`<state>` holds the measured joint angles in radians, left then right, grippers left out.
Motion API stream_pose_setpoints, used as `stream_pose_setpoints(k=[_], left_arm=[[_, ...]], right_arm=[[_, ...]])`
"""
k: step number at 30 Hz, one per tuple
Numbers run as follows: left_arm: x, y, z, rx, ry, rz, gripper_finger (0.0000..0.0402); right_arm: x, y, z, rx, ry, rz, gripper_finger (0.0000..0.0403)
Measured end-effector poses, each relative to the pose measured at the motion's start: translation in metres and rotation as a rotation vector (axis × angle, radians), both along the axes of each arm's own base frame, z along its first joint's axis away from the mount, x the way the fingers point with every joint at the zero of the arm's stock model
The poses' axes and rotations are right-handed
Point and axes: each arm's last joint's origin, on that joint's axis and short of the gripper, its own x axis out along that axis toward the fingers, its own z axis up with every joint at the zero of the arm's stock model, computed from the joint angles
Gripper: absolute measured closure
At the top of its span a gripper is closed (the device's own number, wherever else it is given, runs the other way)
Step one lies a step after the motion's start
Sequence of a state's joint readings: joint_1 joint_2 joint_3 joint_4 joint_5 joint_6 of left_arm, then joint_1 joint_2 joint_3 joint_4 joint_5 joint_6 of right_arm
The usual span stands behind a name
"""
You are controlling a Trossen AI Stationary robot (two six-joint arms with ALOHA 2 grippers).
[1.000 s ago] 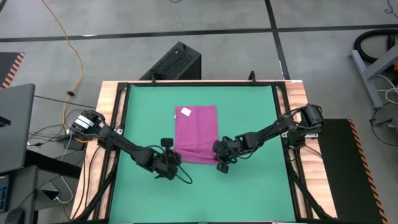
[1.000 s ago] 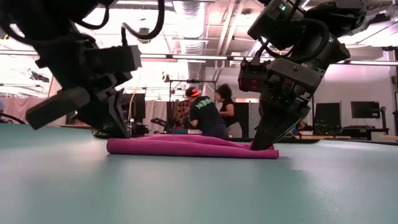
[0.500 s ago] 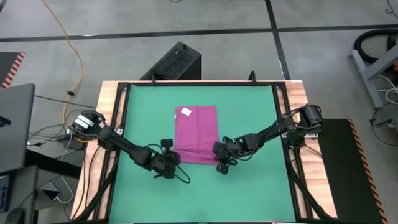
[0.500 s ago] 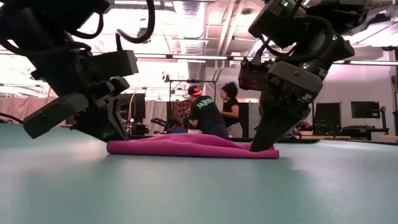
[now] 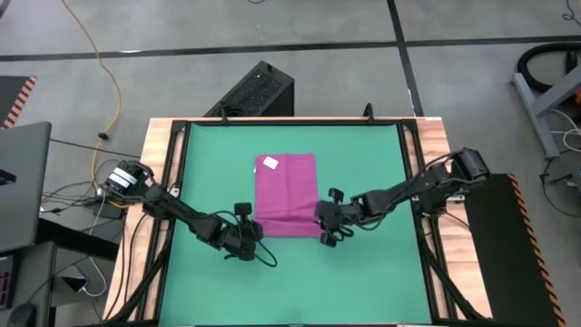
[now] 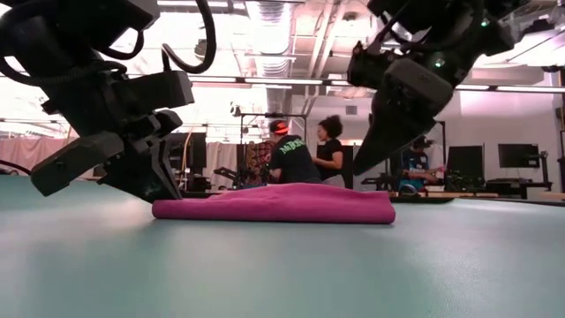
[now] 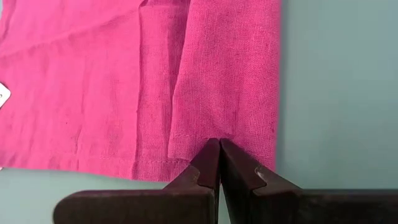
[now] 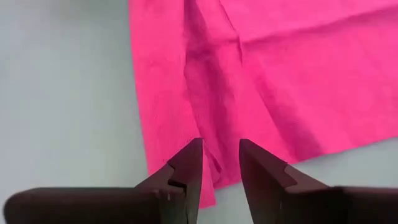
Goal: Roll towel
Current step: Roll the violet towel
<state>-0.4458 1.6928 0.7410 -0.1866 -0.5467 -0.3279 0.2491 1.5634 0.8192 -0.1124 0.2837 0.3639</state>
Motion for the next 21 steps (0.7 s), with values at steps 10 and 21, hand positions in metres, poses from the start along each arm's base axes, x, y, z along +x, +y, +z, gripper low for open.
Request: stream_pose_setpoints(k=[10, 21], left_arm=[[-0.001, -0.001, -0.001, -0.030, 0.006, 0.014, 0.0401], [-0.007, -0.010, 0.001, -0.034, 0.006, 0.008, 0.0401]], right_arm=[[0.004, 0.027, -0.021, -0.057, -0.231, 0.108, 0.0300], [0.019, 0.016, -0.069, -0.056, -0.181, 0.059, 0.0327]])
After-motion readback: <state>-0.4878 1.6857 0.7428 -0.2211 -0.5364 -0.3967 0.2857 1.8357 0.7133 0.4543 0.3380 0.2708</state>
